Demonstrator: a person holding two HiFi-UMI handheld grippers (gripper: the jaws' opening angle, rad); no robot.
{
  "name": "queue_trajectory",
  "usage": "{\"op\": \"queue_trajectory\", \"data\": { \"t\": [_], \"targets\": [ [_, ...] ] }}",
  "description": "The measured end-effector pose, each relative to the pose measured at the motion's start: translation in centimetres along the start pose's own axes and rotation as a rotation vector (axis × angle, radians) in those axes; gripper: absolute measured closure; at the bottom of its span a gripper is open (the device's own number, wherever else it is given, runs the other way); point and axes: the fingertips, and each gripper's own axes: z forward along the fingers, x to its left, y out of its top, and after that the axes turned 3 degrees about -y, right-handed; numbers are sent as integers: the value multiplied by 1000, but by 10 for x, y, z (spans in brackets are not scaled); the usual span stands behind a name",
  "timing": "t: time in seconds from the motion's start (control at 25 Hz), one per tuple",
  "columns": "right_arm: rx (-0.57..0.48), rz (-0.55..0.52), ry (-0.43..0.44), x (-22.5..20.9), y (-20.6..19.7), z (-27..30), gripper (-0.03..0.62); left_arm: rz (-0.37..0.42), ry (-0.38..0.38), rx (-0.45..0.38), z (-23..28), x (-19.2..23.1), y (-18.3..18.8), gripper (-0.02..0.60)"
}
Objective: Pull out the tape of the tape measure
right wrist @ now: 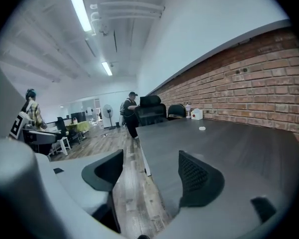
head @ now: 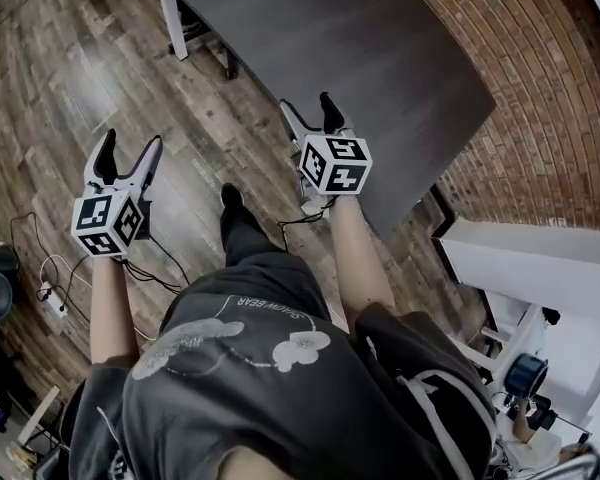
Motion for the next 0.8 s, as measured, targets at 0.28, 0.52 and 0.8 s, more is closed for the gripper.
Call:
{"op": "queue_trajectory", "data": {
  "t": [0.28, 0.52, 0.8],
  "targets": [
    [13, 51, -44, -79, 47, 100, 261, 44, -37, 34, 134, 24, 50, 193],
    [5, 132, -98, -131, 65, 144, 261, 63, -62, 26, 212, 34, 88, 193],
    [-39, 227, -152, -166, 81, 168, 263, 104, -127, 27, 273, 32, 112, 193]
  ]
}}
